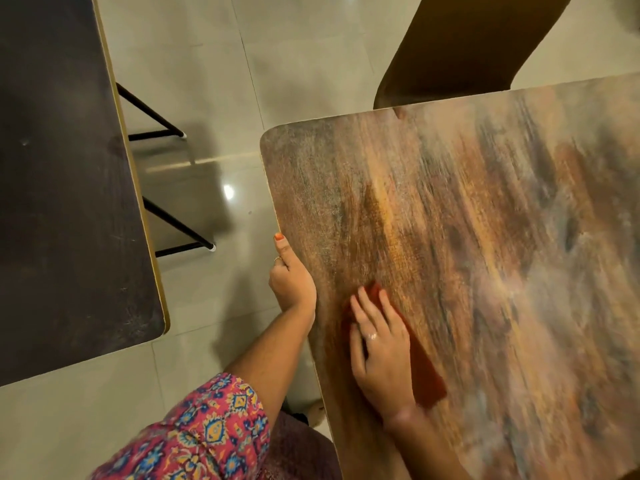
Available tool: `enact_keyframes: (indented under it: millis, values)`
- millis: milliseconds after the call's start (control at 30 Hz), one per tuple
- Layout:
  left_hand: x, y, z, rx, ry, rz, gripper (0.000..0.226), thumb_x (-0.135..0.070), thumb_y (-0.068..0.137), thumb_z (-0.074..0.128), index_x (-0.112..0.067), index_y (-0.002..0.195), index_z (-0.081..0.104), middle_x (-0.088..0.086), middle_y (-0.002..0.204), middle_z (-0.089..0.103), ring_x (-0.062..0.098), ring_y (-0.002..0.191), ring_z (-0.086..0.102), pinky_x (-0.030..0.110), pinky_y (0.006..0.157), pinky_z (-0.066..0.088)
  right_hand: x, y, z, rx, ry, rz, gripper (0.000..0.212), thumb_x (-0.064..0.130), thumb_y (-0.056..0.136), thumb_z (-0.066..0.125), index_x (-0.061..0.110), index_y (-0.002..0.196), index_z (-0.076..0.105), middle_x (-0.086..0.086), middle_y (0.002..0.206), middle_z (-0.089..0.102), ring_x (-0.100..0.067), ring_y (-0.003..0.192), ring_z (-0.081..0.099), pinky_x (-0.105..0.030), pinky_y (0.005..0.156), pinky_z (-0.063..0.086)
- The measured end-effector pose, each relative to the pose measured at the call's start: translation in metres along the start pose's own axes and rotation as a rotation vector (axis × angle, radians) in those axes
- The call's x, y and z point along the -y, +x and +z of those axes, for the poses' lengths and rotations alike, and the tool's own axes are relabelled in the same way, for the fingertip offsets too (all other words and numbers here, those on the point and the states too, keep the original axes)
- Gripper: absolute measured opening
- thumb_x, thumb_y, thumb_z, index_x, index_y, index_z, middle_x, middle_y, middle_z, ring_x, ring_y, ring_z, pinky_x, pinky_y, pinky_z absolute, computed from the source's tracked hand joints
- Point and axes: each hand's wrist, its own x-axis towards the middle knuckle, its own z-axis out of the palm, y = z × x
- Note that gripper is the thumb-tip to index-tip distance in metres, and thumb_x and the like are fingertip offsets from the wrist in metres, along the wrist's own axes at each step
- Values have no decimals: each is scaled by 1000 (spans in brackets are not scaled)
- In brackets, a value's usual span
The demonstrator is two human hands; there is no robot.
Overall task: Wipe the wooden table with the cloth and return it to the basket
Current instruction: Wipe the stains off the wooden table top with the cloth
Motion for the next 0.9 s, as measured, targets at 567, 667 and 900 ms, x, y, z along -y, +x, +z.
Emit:
enact_keyframes:
  millis: [567, 667, 900]
  values:
    - [-2, -1, -5, 16, -61, -47, 79, -62, 95, 24, 9, 78, 55, 31, 95, 62, 43, 91, 59, 49, 81, 49, -33, 236, -23, -58, -24, 52, 43, 25, 100, 40, 16, 141, 47, 0, 150, 42, -24, 145, 25, -40, 118, 19]
    - [-3, -2, -5, 27, -60, -42, 77, -61, 95, 23, 6, 77, 57, 29, 93, 63, 42, 91, 59, 50, 84, 49, -20, 194, -15, -62, 8, 39, 43, 24, 99, 43, 15, 141, 48, -1, 149, 43, -24, 145, 25, -44, 118, 21]
    - [-4, -2, -3, -11, -23, -30, 70, -63, 94, 21, -8, 63, 51, 19, 76, 63, 38, 82, 60, 44, 77, 49, -8, 11, 1, 171, -44, -265, 44, 35, 100, 39, 23, 142, 47, 8, 151, 39, -18, 146, 23, -39, 116, 23]
